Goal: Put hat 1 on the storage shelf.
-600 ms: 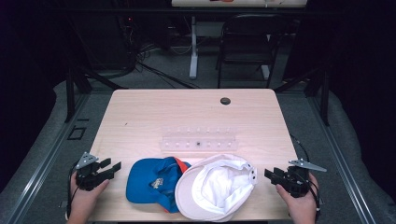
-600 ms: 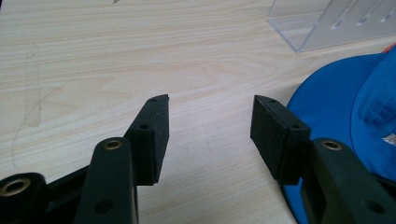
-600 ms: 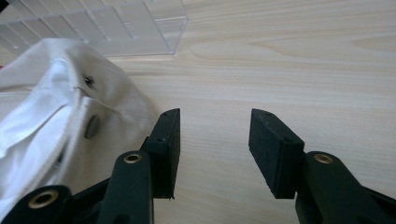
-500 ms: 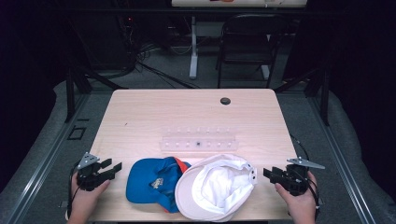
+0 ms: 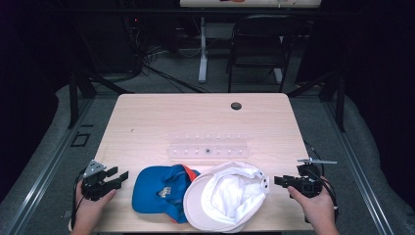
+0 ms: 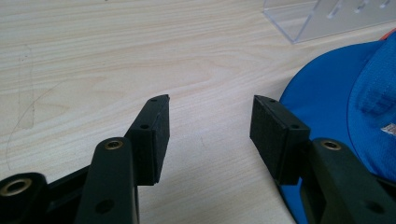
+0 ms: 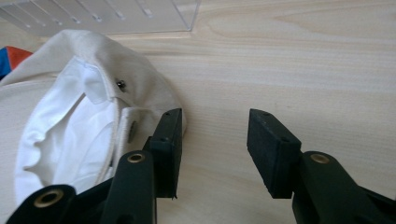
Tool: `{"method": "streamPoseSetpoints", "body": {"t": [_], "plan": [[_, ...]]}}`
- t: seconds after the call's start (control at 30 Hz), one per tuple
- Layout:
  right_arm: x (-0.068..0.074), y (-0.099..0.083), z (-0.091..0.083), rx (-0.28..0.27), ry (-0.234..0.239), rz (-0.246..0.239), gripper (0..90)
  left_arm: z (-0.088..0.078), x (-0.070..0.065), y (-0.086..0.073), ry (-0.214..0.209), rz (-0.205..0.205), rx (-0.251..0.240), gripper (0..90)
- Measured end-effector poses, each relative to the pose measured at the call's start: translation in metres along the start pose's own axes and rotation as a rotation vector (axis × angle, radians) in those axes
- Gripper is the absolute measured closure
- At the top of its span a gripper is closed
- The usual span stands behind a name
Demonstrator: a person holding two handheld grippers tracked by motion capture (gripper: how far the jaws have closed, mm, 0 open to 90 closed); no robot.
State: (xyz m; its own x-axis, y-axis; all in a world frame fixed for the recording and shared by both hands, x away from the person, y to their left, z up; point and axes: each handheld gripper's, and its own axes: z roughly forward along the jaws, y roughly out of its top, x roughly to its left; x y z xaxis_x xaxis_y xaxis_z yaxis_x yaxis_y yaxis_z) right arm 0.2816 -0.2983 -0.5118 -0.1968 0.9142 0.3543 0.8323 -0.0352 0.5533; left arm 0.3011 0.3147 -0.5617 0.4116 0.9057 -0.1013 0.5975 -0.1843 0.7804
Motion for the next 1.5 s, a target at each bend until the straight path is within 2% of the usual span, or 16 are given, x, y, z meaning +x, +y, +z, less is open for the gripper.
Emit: {"method": "streamPoseSetpoints", "body": {"t": [0.07,0.13,0.27,0.4,0.5,0.6,0.7,0.8,0.93,0.97,1.0,1.07,1.17,1.33,1.43,1.5], "plan": [[0.005,0.007,-0.004,0.052,0.023,0.028,55.1,0.000,-0.001,0.000,-0.001,0.001,0.002,48.1],[0.009,0.011,-0.006,0.089,0.026,0.025,54.8,0.000,-0.001,0.000,-0.001,0.002,0.001,48.1],[0.020,0.018,-0.009,0.131,0.003,-0.002,54.7,0.001,0.000,0.000,0.002,0.002,0.002,48.1],[0.030,0.028,-0.014,0.164,0.011,0.002,56.2,0.000,0.000,0.000,0.002,-0.001,0.002,48.1],[0.035,0.035,-0.017,0.189,0.032,0.007,57.2,0.001,0.000,0.000,0.003,0.000,0.002,48.1],[0.039,0.040,-0.017,0.211,0.033,0.010,58.3,0.001,0.000,0.000,0.003,0.001,0.002,48.1],[0.043,0.043,-0.014,0.246,0.014,0.001,61.1,0.001,0.000,0.000,0.003,0.000,0.002,48.1],[0.044,0.045,-0.006,0.281,0.013,-0.009,62.1,0.001,0.000,0.000,0.003,0.000,0.003,48.1],[0.045,0.045,0.003,0.293,0.009,0.011,62.1,0.001,0.001,0.000,0.003,-0.003,0.006,48.2],[0.045,0.046,0.004,0.315,0.011,0.000,62.1,0.001,0.001,-0.001,0.002,-0.003,0.004,48.2],[0.046,0.046,0.006,0.309,0.007,0.013,62.1,0.001,0.001,-0.001,0.002,-0.003,0.006,48.1],[0.046,0.047,0.009,0.330,0.014,0.003,62.3,0.001,0.001,-0.001,0.003,-0.004,0.005,48.2],[0.048,0.048,0.013,0.335,0.011,0.005,63.0,0.001,0.001,-0.001,0.003,-0.003,0.006,48.2],[0.052,0.048,0.020,0.367,-0.006,-0.021,67.1,0.002,0.002,-0.001,0.002,-0.005,0.008,48.1],[0.053,0.047,0.024,0.359,-0.019,-0.012,68.2,0.002,0.002,-0.001,0.001,-0.005,0.008,48.1],[0.052,0.048,0.026,0.383,-0.019,-0.026,68.5,0.002,0.002,-0.001,0.002,-0.002,0.009,48.2]]}}
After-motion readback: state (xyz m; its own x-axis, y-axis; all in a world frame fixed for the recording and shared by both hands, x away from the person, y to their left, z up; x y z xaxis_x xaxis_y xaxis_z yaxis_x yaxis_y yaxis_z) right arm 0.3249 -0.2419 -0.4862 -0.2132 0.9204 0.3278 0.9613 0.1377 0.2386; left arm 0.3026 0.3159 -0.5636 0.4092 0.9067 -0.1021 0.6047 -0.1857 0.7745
